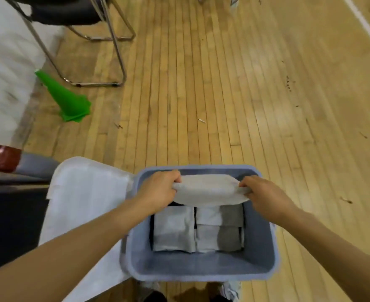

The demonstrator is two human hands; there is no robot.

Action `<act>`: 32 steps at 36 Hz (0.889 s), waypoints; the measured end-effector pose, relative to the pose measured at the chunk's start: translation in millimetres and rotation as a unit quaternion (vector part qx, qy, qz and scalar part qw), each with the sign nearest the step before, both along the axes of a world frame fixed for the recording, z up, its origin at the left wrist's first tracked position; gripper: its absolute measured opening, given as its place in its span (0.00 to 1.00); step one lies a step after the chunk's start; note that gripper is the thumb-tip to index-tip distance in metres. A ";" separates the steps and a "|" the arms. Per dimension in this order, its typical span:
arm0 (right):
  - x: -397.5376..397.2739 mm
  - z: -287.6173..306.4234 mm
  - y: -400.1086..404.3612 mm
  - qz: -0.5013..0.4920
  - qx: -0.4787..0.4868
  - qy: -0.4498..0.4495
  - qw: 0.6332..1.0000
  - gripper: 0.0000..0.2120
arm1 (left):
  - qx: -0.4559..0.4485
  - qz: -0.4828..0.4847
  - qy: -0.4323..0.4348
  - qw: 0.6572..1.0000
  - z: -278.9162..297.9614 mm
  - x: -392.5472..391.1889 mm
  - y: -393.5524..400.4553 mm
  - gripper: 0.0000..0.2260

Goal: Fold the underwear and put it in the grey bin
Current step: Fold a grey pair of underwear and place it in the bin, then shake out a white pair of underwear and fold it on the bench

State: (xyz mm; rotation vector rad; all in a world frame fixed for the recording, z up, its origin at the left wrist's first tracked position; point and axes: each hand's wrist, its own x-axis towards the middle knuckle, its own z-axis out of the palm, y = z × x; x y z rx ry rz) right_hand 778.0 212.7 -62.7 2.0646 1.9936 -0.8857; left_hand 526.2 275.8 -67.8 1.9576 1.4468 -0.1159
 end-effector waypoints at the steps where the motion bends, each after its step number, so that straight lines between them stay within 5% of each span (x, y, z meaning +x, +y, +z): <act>1: 6.0 -11.0 -7.8 -0.007 -0.003 -0.010 1.000 0.14 | 0.006 -0.014 0.000 1.000 -11.4 3.2 -8.2 0.06; 6: 24.2 -124.7 -66.6 -0.015 -0.102 -0.027 0.994 0.17 | -0.030 -0.087 0.039 0.995 -131.6 22.3 -66.0 0.07; 15: 27.9 -239.8 -107.0 -0.021 -0.224 -0.045 0.973 0.13 | -0.117 -0.147 0.109 0.976 -251.2 54.3 -118.9 0.12; 20: 22.2 -317.5 -51.3 -0.074 -0.164 -0.103 0.978 0.15 | -0.003 -0.072 0.133 0.988 -345.5 76.8 -71.8 0.17; 23: 21.3 -364.5 -34.7 -0.109 -0.093 -0.127 0.982 0.23 | 0.133 -0.044 0.027 0.990 -399.2 97.0 -59.2 0.19; 26: 6.5 -394.7 -45.0 -0.056 -0.048 -0.068 0.995 0.33 | 0.131 -0.168 -0.040 0.976 -421.6 102.3 -77.0 0.22; 32: 32.6 -461.8 -69.8 0.067 -0.008 -0.123 0.990 0.49 | 0.073 -0.278 0.060 0.956 -461.2 84.7 -85.2 0.35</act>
